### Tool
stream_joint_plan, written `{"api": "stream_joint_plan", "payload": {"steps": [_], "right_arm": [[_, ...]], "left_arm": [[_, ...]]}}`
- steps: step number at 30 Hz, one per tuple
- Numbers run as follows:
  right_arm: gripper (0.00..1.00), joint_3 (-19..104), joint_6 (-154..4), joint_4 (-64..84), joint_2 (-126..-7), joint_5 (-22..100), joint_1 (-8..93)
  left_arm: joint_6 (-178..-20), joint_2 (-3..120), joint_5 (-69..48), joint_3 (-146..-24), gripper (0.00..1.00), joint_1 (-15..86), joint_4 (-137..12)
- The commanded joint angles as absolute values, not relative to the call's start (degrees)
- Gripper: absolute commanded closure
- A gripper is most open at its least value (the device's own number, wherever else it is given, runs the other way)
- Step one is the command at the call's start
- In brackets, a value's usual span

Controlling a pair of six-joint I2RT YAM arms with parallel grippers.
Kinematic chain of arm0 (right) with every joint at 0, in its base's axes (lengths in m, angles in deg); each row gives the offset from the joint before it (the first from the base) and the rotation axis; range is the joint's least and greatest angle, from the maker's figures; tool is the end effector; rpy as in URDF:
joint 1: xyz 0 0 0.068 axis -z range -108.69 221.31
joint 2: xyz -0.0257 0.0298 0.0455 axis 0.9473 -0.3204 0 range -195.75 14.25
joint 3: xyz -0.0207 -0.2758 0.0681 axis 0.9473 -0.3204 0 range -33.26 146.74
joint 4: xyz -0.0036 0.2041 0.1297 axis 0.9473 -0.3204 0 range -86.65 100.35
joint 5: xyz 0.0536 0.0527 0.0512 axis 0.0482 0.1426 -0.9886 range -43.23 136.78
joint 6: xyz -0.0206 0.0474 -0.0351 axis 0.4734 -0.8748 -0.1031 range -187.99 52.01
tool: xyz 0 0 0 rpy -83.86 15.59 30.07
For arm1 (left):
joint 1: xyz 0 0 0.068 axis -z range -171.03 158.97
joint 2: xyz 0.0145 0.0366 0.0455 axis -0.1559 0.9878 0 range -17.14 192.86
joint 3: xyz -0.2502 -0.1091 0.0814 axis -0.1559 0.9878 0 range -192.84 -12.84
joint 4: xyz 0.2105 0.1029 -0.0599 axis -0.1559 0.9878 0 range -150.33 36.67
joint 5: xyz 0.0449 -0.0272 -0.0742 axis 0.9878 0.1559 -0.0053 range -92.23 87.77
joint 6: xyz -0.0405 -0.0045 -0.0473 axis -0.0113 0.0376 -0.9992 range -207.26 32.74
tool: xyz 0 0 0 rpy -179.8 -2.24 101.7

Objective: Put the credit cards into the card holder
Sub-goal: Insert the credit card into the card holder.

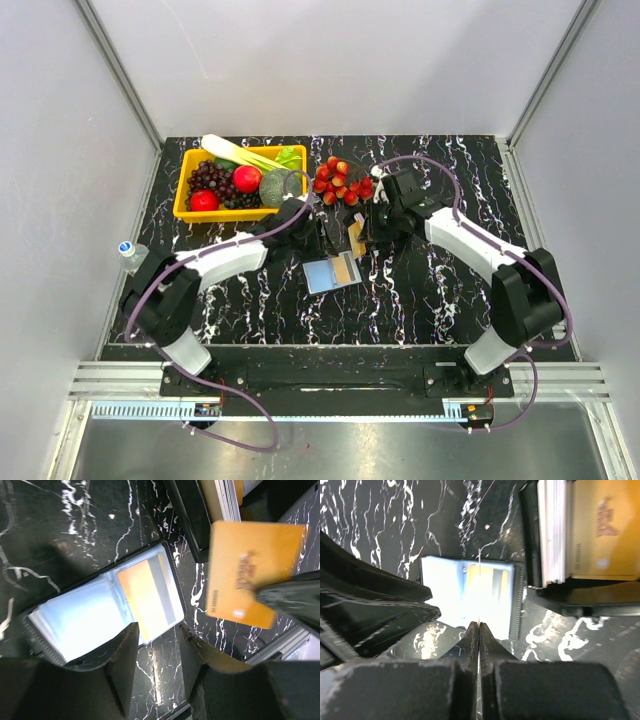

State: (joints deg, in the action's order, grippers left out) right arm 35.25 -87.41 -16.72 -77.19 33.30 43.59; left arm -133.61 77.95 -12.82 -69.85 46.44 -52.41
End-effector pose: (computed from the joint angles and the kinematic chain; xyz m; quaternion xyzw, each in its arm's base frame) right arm 0.2905 0.1653 0.2657 -0.1076 0.9279 0.2369 0.2671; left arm 0.2659 -0.2147 0.2112 -0.0370 0.9231 -0.3129 0.2205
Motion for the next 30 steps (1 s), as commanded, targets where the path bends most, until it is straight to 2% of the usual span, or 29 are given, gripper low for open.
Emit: {"api": "stream_joint_plan", "payload": {"steps": [1, 15, 22, 30], "right_arm": [[1.0, 32.32, -91.19, -8.65, -80.4, 21.57, 43.72], [1.0, 26.69, -93.3, 2.17, -87.43, 10.66, 43.72], [1.0, 26.07, -93.83, 3.05, -89.19, 11.0, 43.72], [1.0, 25.45, -94.18, 4.37, -91.21, 10.65, 43.72]], "left_arm": [[-133.66, 72.69, -5.4, -66.02, 0.58, 45.88, -50.05], [-135.86, 70.49, -2.49, -60.39, 0.53, 45.71, -47.32], [-135.95, 72.07, -1.97, -59.42, 0.52, 44.92, -47.67], [-136.3, 73.74, -6.62, -58.54, 0.52, 44.04, -50.83]]}}
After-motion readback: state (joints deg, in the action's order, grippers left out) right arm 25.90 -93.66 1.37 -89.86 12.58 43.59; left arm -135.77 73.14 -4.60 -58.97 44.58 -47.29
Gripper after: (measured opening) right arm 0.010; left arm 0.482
